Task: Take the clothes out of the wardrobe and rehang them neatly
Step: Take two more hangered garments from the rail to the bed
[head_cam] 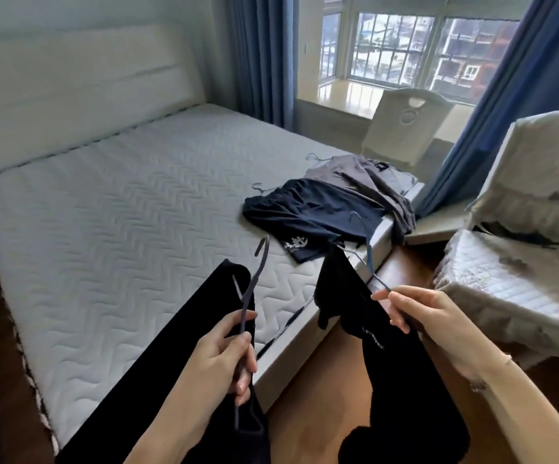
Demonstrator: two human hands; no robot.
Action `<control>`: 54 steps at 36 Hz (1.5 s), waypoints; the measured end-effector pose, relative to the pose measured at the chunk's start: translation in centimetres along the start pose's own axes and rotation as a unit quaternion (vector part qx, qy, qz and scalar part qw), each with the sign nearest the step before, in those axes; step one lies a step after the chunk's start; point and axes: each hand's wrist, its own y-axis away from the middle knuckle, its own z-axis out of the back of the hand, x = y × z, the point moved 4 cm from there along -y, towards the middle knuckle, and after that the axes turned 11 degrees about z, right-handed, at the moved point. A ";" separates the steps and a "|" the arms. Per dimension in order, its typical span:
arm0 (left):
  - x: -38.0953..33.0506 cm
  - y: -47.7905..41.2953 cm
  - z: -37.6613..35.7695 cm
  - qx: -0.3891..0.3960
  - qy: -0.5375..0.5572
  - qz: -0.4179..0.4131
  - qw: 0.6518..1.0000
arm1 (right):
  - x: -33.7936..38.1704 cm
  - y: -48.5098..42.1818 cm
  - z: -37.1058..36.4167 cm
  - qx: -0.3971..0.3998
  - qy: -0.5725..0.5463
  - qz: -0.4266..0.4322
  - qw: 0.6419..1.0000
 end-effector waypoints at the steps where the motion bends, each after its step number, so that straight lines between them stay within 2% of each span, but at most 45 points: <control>1: 0.0 -0.4 -1.2 -0.014 0.004 -0.002 1.000 | -0.4 -1.1 0.9 0.018 -0.003 0.001 1.000; 5: 0.2 -2.0 -6.5 -0.062 0.023 0.004 0.998 | -1.4 -5.4 4.4 0.104 0.001 0.009 0.995; 10: -1.3 -1.9 -11.7 -0.080 0.023 0.007 0.996 | -0.5 -9.5 7.2 0.199 0.036 0.037 0.979; 16: -5.0 0.0 -11.2 -0.116 0.007 0.007 0.993 | 0.9 -14.9 8.8 0.282 0.062 0.080 0.954; 18: -6.5 1.2 -10.5 -0.096 0.014 -0.007 0.995 | 1.3 -16.7 9.0 0.298 0.060 0.095 0.948; 21: -8.4 3.1 -8.4 -0.048 0.032 -0.008 0.998 | 1.9 -19.6 9.0 0.305 0.047 0.114 0.944; 23: -9.1 4.3 -4.9 -0.044 0.021 0.025 0.999 | 2.1 -21.6 8.7 0.302 0.049 0.130 0.943; 26: -10.4 5.4 0.6 -0.139 -0.076 0.052 0.986 | 2.8 -24.2 7.6 0.301 0.058 0.141 0.941; 29: -14.8 5.0 2.3 -0.192 -0.168 -0.018 0.967 | 4.1 -26.5 5.7 0.291 0.072 0.154 0.942; 32: -19.2 3.7 0.6 -0.208 -0.227 -0.065 0.949 | 5.6 -28.9 3.5 0.278 0.094 0.175 0.940; 36: -20.9 2.2 1.2 -0.253 -0.290 -0.086 0.919 | 8.0 -30.9 1.7 0.268 0.156 0.221 0.925; 43: -21.3 1.6 1.7 -0.322 -0.282 -0.137 0.894 | 12.3 -30.1 1.6 0.250 0.192 0.281 0.907; 47: -20.3 2.2 1.0 -0.348 -0.266 -0.179 0.881 | 12.7 -28.3 2.8 0.276 0.194 0.288 0.896; 54: -20.0 6.4 -3.3 -0.305 -0.272 -0.266 0.873 | 13.3 -25.6 6.9 0.339 0.207 0.285 0.872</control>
